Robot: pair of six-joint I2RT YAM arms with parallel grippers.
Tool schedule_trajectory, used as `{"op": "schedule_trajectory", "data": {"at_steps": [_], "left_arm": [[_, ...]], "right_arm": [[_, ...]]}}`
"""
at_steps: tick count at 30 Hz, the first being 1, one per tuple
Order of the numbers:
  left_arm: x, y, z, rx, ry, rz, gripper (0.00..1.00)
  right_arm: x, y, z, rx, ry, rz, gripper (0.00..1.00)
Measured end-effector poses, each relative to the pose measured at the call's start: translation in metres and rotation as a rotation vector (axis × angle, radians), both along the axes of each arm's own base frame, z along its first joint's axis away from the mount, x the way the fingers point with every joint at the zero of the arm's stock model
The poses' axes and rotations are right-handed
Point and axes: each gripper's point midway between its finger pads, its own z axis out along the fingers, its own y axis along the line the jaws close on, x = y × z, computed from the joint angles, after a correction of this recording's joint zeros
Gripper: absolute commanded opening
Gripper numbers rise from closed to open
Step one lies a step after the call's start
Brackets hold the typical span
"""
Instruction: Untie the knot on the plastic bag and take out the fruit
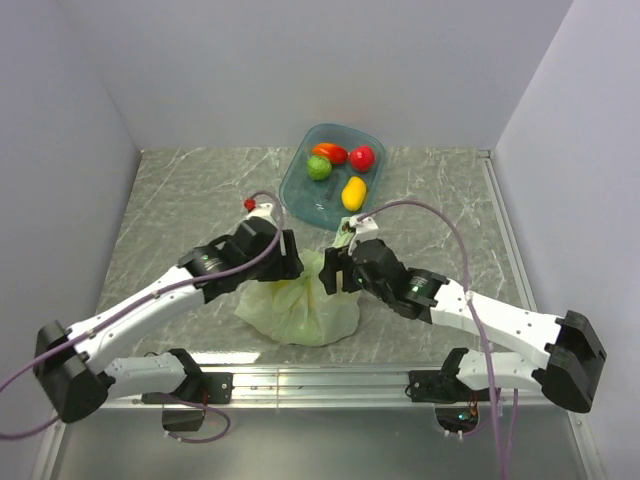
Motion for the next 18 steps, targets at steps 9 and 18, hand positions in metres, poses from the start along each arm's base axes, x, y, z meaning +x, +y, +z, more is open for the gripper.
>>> {"op": "schedule_trajectory", "data": {"at_steps": [9,18], "left_arm": [[0.009,-0.028,-0.032,0.022,0.024,0.039,0.01],[0.015,-0.016,-0.034,0.009,0.009,0.08,0.01]], "right_arm": [[-0.001,0.009,-0.03,-0.052,0.012,0.002,0.1],[-0.004,-0.008,-0.02,-0.032,-0.027,-0.033,0.0]]}}
